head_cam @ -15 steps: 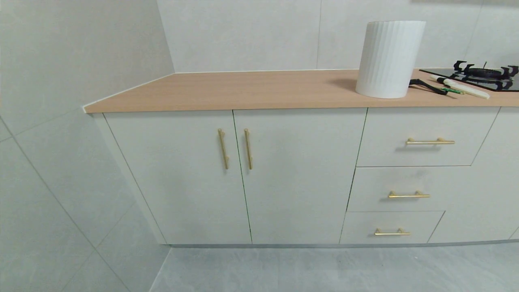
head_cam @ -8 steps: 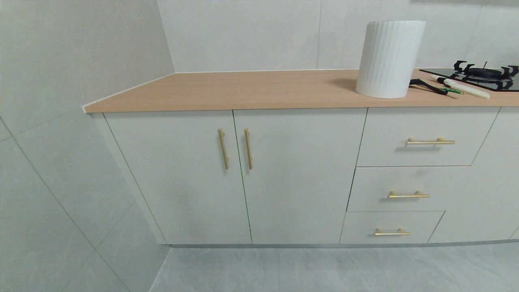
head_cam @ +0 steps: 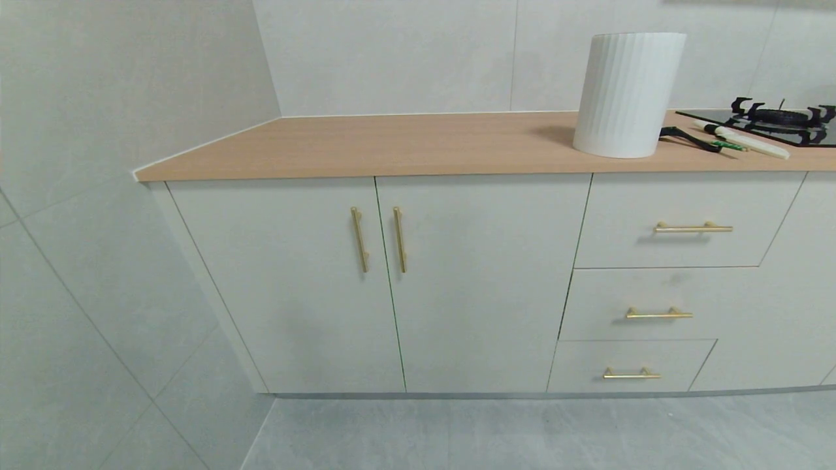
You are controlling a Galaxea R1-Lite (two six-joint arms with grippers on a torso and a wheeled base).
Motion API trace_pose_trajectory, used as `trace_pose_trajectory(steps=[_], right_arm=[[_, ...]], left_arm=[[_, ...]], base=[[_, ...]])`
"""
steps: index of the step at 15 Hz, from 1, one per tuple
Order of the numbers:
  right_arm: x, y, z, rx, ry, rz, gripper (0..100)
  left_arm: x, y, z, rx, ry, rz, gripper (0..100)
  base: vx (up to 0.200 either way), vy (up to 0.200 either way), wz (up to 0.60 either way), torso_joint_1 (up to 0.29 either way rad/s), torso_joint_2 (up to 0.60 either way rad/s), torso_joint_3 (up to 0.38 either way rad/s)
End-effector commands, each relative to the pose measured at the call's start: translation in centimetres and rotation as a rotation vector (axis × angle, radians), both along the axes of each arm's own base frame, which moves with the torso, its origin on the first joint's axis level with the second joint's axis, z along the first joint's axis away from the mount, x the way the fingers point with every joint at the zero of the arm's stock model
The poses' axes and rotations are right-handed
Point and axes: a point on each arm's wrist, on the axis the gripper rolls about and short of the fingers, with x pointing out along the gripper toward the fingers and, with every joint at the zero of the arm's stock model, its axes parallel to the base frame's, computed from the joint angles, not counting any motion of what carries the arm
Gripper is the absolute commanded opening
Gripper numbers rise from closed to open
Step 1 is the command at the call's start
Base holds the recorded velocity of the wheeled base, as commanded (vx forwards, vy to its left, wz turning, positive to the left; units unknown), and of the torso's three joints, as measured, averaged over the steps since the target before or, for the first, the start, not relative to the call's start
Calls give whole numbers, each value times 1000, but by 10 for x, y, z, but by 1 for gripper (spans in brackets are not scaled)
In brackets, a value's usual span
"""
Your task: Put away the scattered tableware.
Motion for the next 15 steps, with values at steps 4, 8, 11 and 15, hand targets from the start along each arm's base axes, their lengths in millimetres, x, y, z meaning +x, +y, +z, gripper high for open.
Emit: trace_pose_trajectory(steps=[4, 8, 11, 15], right_arm=[[1, 0, -2, 3, 9, 2, 100], [1, 1, -7, 13, 61, 54, 100], [1, 1, -7, 28, 59, 55, 100], [1, 1, -7, 28, 57, 50, 100]], left_arm=[[3, -1, -13, -9, 70, -55, 100], [3, -2, -12, -1, 70, -106, 100], [3, 0, -19, 20, 129, 2, 100], [3, 0, -18, 16, 120, -2, 100]], base=[[0, 0, 0, 0, 0, 0], [0, 0, 0, 0, 0, 0], [0, 0, 0, 0, 0, 0], [0, 0, 0, 0, 0, 0]])
